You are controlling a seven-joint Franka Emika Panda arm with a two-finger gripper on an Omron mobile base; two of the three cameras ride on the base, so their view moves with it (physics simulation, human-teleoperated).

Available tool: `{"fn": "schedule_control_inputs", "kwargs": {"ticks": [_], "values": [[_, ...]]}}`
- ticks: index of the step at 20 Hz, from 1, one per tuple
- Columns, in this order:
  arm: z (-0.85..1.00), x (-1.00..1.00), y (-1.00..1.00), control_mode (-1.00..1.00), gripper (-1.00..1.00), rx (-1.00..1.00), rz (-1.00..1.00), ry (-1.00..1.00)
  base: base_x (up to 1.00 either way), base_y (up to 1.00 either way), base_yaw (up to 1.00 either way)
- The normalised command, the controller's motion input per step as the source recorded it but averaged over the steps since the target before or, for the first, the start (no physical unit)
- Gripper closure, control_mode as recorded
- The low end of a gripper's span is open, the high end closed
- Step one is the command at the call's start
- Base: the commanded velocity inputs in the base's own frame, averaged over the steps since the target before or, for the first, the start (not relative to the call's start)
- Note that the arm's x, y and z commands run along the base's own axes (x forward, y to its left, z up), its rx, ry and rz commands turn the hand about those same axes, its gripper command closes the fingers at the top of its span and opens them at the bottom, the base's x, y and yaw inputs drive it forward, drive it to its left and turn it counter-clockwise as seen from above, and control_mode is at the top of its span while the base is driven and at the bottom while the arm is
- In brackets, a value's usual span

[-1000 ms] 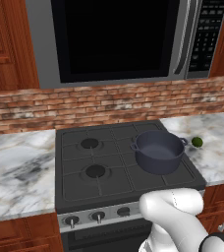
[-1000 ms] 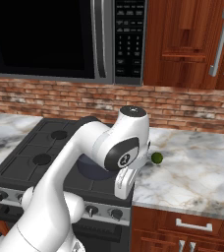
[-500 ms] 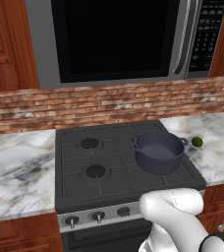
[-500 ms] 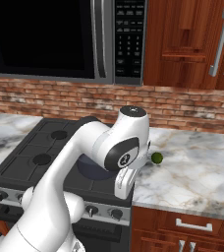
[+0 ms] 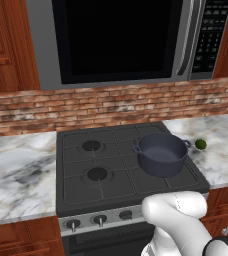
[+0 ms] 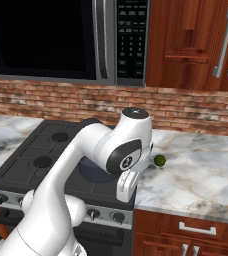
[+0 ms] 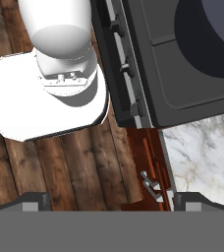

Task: Turn on the burner for the pot on the stove. Wait thirty seconds for the pot to heat up. Then add the lime to the pot.

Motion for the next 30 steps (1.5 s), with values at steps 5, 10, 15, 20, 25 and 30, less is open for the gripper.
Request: {"fn": "schedule_control_inputs", "kwargs": {"ticks": [5,10,15,20,25,30], "values": [[0.00,0.00,0.00,-1.00,-1.00,0.00,0.00,0.00,0.00,0.00,0.00],[0.00,0.00,0.00,-1.00,-1.00,0.00,0.00,0.00,0.00,0.00,0.00],[0.00,0.00,0.00,-1.00,-1.00,0.00,0.00,0.00,0.00,0.00,0.00],[0.00,0.00,0.00,-1.00,-1.00,0.00,0.00,0.00,0.00,0.00,0.00],[0.00,0.00,0.00,-1.00,-1.00,0.00,0.00,0.00,0.00,0.00,0.00],[0.00,0.00,0.00,-1.00,-1.00,0.00,0.00,0.00,0.00,0.00,0.00]]}}
